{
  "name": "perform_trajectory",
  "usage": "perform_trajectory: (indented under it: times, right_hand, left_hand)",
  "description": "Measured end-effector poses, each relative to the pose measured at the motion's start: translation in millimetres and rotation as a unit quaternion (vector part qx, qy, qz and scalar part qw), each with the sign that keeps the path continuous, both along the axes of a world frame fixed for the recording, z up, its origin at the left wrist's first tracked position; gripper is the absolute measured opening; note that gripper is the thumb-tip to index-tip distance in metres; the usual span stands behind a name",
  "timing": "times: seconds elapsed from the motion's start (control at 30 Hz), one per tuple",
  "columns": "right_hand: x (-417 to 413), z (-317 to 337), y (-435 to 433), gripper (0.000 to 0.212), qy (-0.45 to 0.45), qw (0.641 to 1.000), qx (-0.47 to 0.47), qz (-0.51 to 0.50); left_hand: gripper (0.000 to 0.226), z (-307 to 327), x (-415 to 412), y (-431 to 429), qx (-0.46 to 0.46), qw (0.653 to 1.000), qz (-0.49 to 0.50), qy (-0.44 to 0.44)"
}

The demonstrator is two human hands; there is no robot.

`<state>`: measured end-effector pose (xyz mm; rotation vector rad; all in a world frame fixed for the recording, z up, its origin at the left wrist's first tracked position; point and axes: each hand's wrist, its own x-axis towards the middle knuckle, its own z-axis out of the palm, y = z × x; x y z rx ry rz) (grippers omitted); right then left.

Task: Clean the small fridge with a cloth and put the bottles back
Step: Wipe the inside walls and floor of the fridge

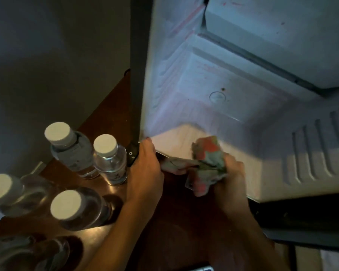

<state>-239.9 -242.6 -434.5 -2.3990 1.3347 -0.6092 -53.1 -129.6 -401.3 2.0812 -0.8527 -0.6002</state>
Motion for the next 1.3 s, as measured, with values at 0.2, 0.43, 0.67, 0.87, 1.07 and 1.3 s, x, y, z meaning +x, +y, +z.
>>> perform_trajectory:
  times: [0.2,0.43,0.67,0.87,1.07,1.3]
  right_hand:
    - [50,15,-44,0.067,0.014,0.985,-0.017,-0.17]
    - [39,6,1,0.047,-0.001,1.0,-0.025,-0.009]
    - [96,16,-83,0.056,0.04,0.978,-0.006,-0.203]
    - [92,2,-13,0.042,-0.002,0.999,-0.006,0.052]
    - [76,5,-90,0.045,0.026,0.981,-0.043,-0.19]
    - [133,0,-52,0.036,-0.026,0.999,0.002,0.035]
  left_hand:
    - [0.051,8,-4,-2,0.048,0.999,0.006,-0.014]
    - [0.072,-2,-6,1,0.061,0.995,-0.032,-0.079]
    - [0.072,0,-6,5,0.061,0.992,-0.052,-0.099]
    - [0.051,4,-6,8,0.034,0.995,-0.043,-0.085]
    - [0.058,8,-4,2,0.059,0.994,-0.035,-0.09]
    - [0.047,11,-5,-1,0.064,0.994,-0.02,-0.087]
